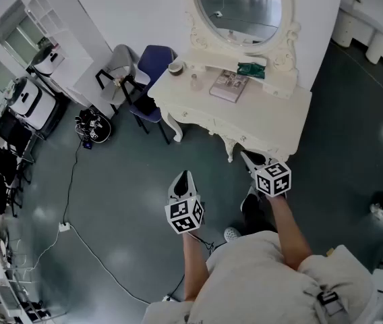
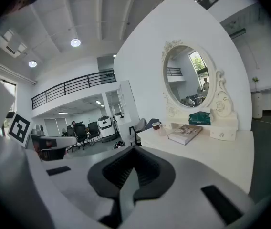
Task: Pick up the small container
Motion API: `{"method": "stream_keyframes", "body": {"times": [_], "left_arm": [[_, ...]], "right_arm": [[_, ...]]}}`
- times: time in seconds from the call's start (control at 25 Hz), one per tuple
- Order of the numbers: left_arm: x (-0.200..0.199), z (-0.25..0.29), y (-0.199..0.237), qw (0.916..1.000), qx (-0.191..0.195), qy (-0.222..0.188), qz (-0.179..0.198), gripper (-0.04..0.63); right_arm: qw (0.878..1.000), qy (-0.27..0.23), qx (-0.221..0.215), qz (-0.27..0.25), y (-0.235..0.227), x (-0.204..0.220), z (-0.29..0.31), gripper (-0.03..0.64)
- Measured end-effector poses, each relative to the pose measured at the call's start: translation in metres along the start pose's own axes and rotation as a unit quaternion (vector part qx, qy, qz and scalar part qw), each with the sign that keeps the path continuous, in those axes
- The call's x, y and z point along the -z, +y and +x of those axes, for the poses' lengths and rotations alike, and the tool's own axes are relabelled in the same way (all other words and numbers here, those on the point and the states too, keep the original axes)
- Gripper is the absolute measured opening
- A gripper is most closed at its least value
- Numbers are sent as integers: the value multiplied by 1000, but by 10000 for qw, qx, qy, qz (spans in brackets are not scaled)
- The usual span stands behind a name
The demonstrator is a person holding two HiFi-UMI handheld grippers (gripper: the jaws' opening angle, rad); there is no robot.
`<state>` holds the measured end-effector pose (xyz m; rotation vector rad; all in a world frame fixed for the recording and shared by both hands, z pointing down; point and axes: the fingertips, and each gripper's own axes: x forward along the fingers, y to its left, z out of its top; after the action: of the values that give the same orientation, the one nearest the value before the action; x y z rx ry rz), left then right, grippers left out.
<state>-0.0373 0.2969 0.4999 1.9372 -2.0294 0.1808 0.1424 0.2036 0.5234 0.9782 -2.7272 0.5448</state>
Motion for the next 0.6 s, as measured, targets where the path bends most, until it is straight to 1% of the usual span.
{"method": "stream_keyframes", "body": {"times": [0.16, 0.28, 0.36, 0.48, 0.6], "left_arm": [[7, 8, -6, 9999, 51, 51, -82, 29], [9, 14, -7, 9999, 79, 88, -116, 29], [8, 16, -6, 9999, 65, 76, -132, 29], [8, 17, -1, 9998, -15, 42, -199, 29], [15, 14, 7, 9998, -54, 133, -154, 29]], "right_arm": [[9998, 55, -56, -194, 0, 0, -3, 9], [9998, 41, -28, -193, -4, 1, -3, 9], [9999, 11, -42, -117, -7, -1, -3, 9], [9998, -11, -172, 51, -15, -4, 7, 9], [9993, 9, -258, 260, -21, 0, 26, 10]]}}
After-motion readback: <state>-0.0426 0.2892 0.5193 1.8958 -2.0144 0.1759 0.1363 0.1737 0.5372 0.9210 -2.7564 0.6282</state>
